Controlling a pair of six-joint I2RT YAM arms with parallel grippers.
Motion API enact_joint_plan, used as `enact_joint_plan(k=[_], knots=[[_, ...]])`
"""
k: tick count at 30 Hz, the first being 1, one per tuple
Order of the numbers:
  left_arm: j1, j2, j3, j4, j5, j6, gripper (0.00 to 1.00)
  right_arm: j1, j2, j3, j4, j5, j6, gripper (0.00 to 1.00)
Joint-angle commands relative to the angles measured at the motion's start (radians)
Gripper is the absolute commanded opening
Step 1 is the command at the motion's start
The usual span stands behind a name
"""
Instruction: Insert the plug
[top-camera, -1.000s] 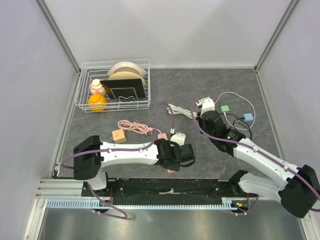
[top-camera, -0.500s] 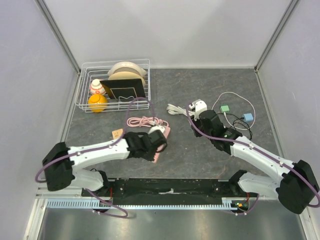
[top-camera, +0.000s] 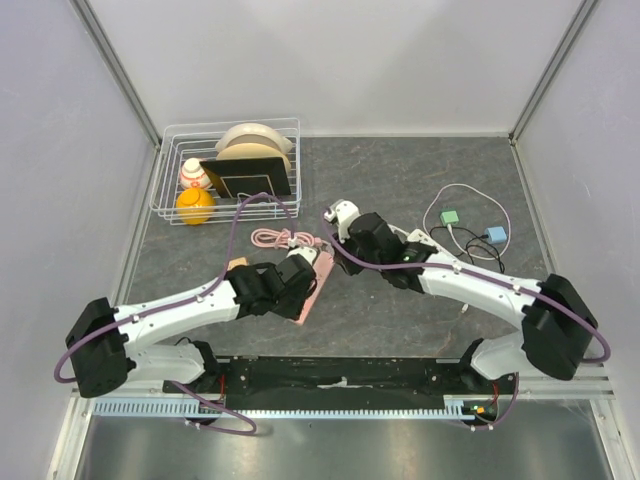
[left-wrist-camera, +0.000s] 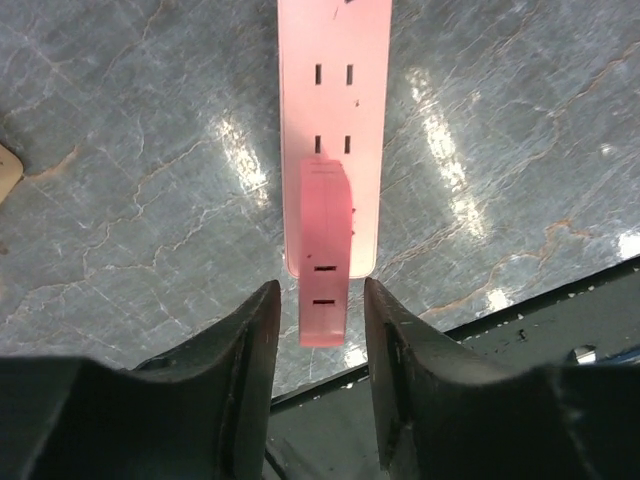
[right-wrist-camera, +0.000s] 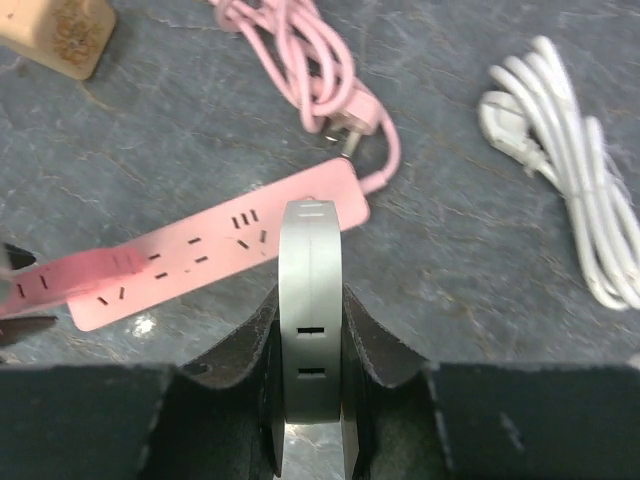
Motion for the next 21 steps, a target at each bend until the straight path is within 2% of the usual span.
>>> enact_joint_plan(k=[1,6,8,11,14,21], knots=[[-0.003,-0.036,-0.036,0.033,-0.023,-0.107,0.5,0.031,0.096,0.072,0.052,-0.066,0.04,0.0],[-0.003,-0.15,-0.073,0.02,-0.075,-0.215,0.69,0.066,0.136,0.069,0.084,-0.1,0.051,0.0],[-0.005,-0.246,-0.095,0.022,-0.099,-0.258,0.71,0.084,0.147,0.072,0.087,-0.103,0.046,0.0],[-0.005,-0.353,-0.131,0.039,-0.099,-0.266,0.72,0.114,0.164,0.091,0.076,-0.098,0.031,0.0],[-0.005,-0.392,-0.161,0.057,-0.083,-0.264,0.72,0.144,0.202,0.137,0.018,-0.051,0.006,0.0],[-0.003,-0.371,-0.178,0.056,-0.076,-0.304,0.7,0.207,0.288,0.232,-0.101,0.073,-0.052,0.0]])
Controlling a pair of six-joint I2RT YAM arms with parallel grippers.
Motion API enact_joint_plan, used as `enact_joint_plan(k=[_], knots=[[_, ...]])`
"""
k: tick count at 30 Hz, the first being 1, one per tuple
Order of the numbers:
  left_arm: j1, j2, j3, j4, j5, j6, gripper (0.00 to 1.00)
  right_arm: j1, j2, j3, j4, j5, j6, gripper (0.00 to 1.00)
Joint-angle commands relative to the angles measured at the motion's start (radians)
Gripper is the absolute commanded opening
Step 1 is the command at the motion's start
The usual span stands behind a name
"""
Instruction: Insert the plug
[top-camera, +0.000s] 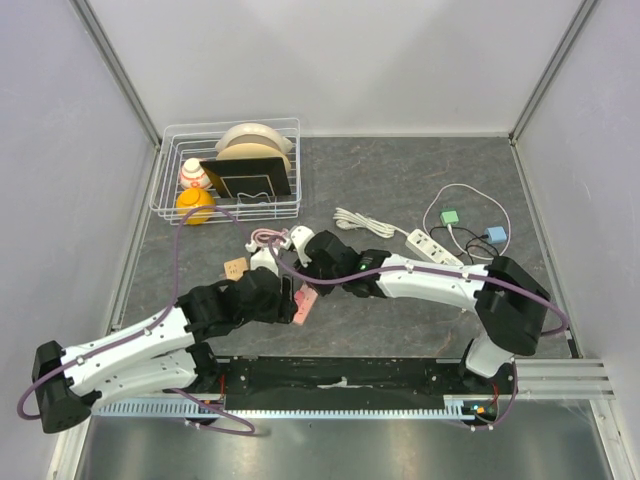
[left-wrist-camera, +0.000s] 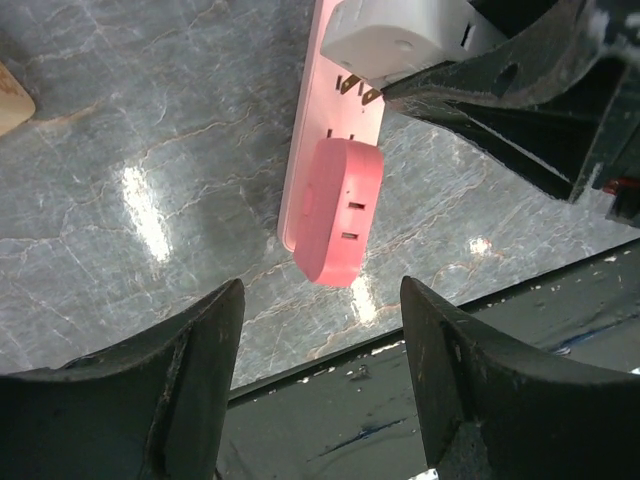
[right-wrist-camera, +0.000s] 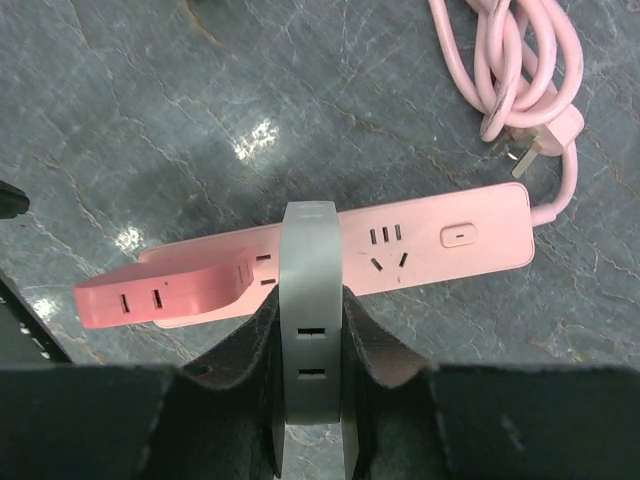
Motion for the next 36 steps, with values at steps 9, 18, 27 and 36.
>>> enact_joint_plan(k=[9,18,27,36], knots=[[-0.003,-0.003,-0.025,0.021,-0.056,-0.118,0.69,0.073,0.098,0.163,-0.203,0.203,-0.082,0.0],[-0.005,-0.036,-0.042,0.02,-0.063,-0.139,0.68,0.098,0.152,0.201,-0.243,0.175,-0.093,0.0],[-0.005,-0.172,-0.106,0.007,-0.111,-0.239,0.66,0.11,0.178,0.214,-0.251,0.164,-0.092,0.0],[-0.003,-0.266,-0.136,-0.013,-0.151,-0.27,0.67,0.118,0.186,0.218,-0.261,0.221,-0.095,0.0]])
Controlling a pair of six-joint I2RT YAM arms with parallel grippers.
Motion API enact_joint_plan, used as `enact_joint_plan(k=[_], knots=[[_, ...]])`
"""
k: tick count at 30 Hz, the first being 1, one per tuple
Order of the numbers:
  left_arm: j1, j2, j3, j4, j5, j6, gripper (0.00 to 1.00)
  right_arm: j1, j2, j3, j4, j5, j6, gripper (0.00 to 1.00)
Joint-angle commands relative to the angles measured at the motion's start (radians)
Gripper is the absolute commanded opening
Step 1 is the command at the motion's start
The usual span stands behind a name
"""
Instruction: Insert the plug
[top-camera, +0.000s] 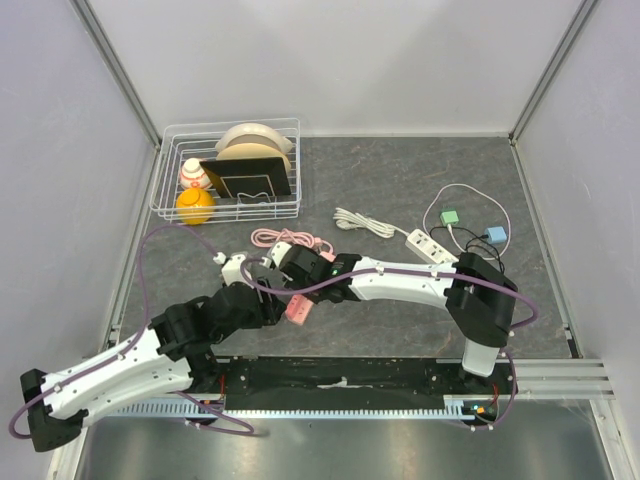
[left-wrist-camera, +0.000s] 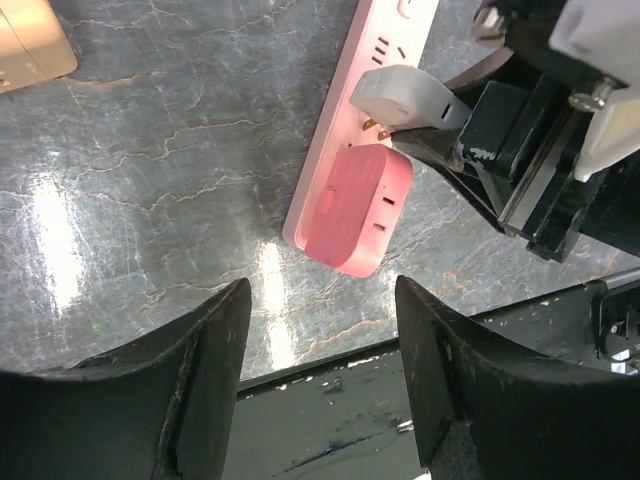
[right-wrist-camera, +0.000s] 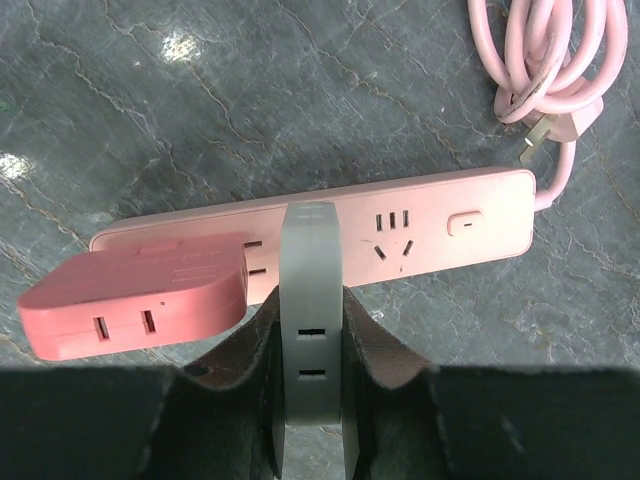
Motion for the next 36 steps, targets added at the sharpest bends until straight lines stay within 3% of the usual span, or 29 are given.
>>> enact_joint_plan(k=[1,14,36], knots=[[-0.001,-0.025,-0.007,0.019,-0.074,-0.07,0.67,0.012,0.011,0.034,-0.029,0.04,-0.011,0.0],[-0.001,-0.091,-0.024,-0.014,-0.109,-0.097,0.66,0.009,0.025,0.052,-0.023,0.112,-0.008,0.0],[0.001,-0.083,-0.024,-0.01,-0.115,-0.094,0.66,0.03,0.048,0.052,-0.029,0.037,-0.013,0.0]])
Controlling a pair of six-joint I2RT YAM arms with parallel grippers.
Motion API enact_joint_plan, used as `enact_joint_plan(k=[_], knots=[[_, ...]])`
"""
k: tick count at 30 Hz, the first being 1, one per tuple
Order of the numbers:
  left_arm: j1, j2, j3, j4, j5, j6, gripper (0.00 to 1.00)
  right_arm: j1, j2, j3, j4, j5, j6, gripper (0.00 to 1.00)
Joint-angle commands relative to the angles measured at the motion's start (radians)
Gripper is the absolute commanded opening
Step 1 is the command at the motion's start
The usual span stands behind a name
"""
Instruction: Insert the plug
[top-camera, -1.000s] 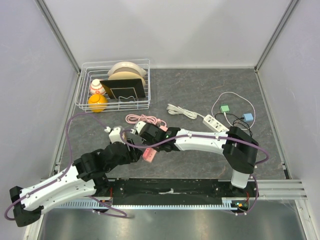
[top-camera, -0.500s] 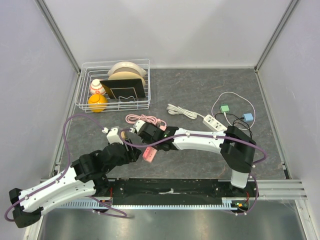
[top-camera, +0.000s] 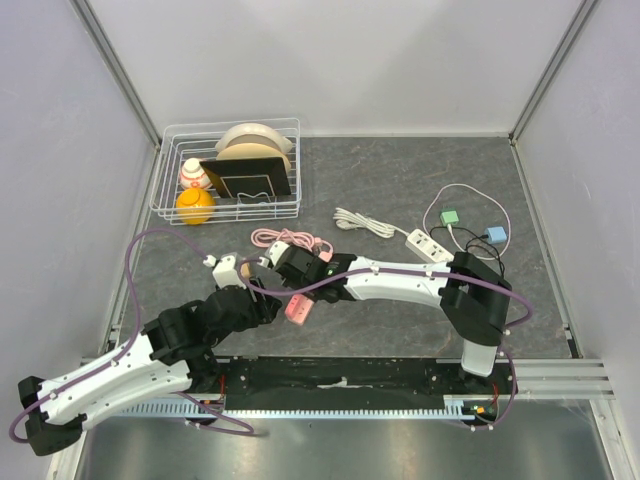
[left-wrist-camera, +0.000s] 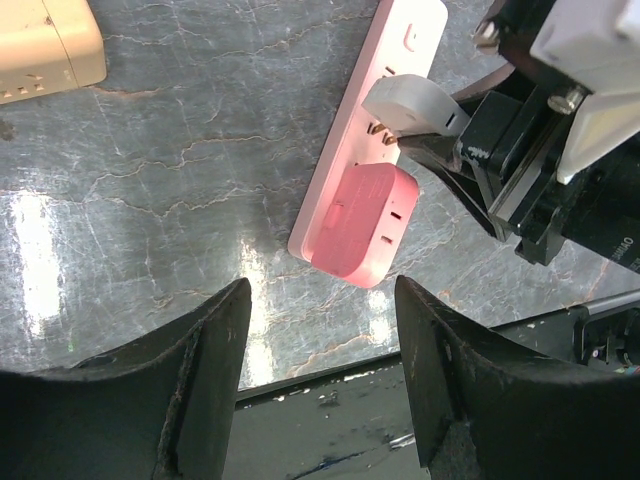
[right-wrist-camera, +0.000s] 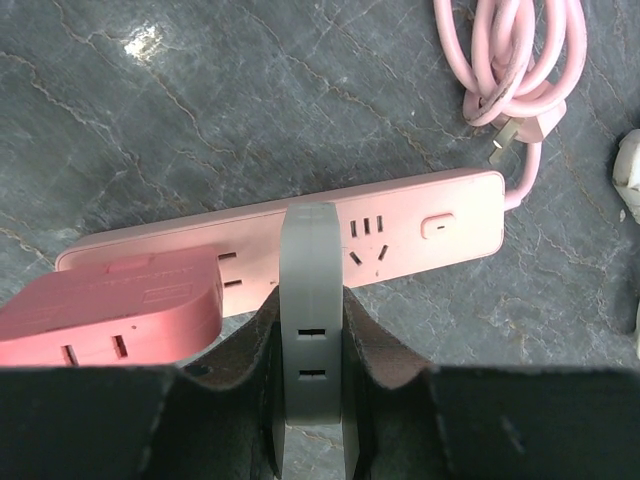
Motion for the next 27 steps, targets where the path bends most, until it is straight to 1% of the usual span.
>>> enact_joint_plan(k=[1,9,14,27], knots=[[0.001,-0.001,-0.004,0.005,-0.057,-0.045,0.66,0.024,0.021,0.019,-0.01,-0.033,-0.004,0.0],[0.001,-0.001,-0.006,0.005,-0.056,-0.046,0.66,0.027,0.042,0.022,-0.009,0.01,0.003,0.0],[-0.001,-0.003,-0.007,0.005,-0.056,-0.048,0.66,0.023,0.044,0.016,-0.01,0.108,0.006,0.0],[0.001,-0.004,-0.012,0.007,-0.056,-0.048,0.66,0.023,0.023,0.043,0.019,0.116,0.006,0.0]])
